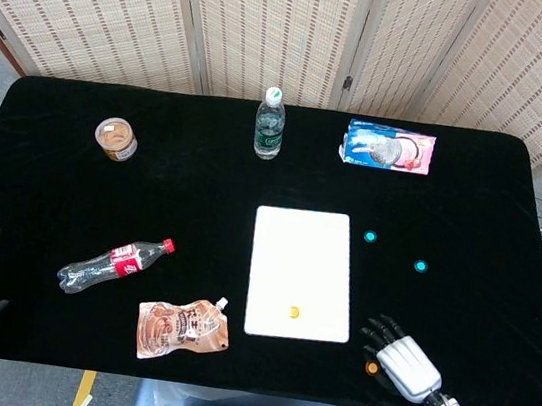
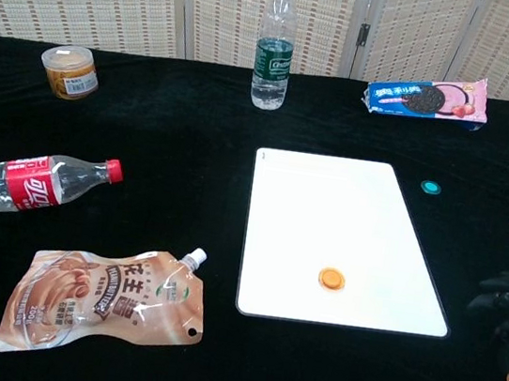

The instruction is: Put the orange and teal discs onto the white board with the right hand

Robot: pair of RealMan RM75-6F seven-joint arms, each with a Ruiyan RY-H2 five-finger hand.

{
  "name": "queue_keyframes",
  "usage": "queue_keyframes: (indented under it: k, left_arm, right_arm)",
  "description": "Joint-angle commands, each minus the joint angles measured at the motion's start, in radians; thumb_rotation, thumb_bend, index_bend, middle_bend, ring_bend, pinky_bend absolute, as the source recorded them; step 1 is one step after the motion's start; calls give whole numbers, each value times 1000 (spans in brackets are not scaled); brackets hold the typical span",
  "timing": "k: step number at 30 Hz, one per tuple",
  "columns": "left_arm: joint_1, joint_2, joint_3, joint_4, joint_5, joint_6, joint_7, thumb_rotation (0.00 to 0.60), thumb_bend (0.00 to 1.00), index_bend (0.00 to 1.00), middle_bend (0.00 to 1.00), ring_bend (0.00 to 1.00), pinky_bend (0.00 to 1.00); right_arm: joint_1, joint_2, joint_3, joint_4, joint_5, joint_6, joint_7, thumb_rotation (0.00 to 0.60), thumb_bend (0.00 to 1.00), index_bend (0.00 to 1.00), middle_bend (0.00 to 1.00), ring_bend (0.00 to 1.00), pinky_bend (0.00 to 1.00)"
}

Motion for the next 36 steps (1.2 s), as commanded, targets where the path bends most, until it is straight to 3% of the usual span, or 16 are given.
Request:
queue_keyframes:
  k: [1,8,17,27,36]
  left_arm:
    - [0,1,-1,-1,1,2,-1,600,156,0,0,0,0]
    - [-1,2,-3,-6,8,6,-2,600,156,0,0,0,0]
    - [4,6,-2,-7,2,8,-4,600,156,0,0,0,0]
    - [4,5,-2,-5,-3,1,-5,600,156,0,0,0,0]
    - [6,4,-1,-1,-5,0,-8,600,156,0,0,0,0]
  right_arm:
    - [14,29,21,-46,0,17,19,600,378,554,209,71,0]
    - [106,92,106,-198,60,-88,-35,600,378,556,209,65,0]
    - [213,23,209,-254,209,-279,-156,600,379,556,199,52,0]
    - [260,-65,238,-214,274,-343,-221,600,379,556,186,45,0]
    - [270,-84,230,-198,297,-350,-249,600,378,528,181,40,0]
